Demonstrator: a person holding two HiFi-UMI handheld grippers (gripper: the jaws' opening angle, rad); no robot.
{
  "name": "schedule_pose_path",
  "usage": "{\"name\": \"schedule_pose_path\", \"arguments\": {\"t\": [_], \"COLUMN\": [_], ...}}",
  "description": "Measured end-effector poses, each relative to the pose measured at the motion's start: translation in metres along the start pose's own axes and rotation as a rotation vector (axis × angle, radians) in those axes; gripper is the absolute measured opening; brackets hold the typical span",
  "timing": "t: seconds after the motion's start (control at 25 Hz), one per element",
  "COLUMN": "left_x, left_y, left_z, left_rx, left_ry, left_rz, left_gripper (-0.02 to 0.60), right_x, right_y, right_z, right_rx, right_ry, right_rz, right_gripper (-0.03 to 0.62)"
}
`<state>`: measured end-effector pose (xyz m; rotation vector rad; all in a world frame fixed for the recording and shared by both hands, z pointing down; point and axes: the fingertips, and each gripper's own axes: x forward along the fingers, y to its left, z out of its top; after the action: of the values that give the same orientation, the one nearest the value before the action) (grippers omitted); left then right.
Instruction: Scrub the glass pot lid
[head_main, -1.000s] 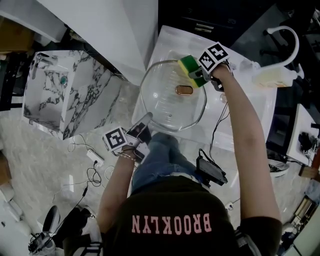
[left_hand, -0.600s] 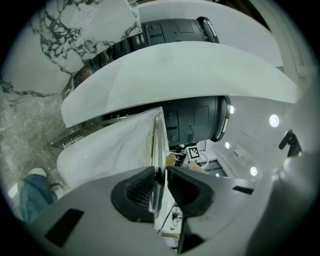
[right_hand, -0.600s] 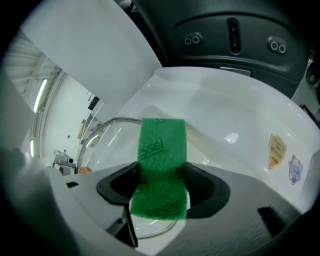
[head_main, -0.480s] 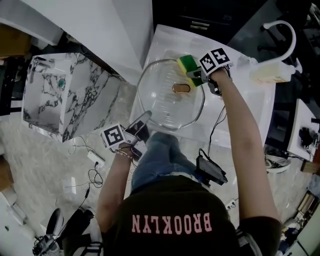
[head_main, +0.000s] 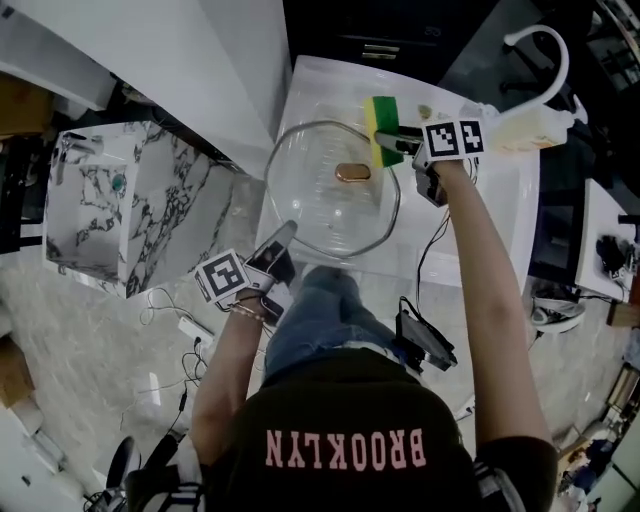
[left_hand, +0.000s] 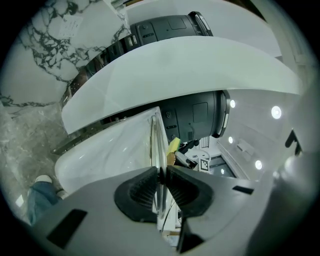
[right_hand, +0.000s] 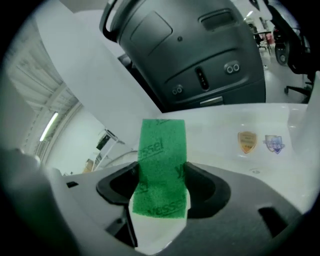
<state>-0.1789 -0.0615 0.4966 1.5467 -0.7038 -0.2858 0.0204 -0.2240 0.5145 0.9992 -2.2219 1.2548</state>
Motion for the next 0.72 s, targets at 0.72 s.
{"name": "schedule_pose_path", "arguments": {"t": [0.72], "left_x": [0.027], "left_y": [-0.070], "left_z": [-0.006], "left_rx": [0.355], "left_ry": [0.116], "left_rz": [0.026], "left_gripper": [0.055], "right_x": [-0.146], "right_y": [0.054], "right_z": [-0.038], "right_rx": [-0.145], "right_ry": [-0.382], "right_rz": [-0.237], "right_gripper": [0.272]}}
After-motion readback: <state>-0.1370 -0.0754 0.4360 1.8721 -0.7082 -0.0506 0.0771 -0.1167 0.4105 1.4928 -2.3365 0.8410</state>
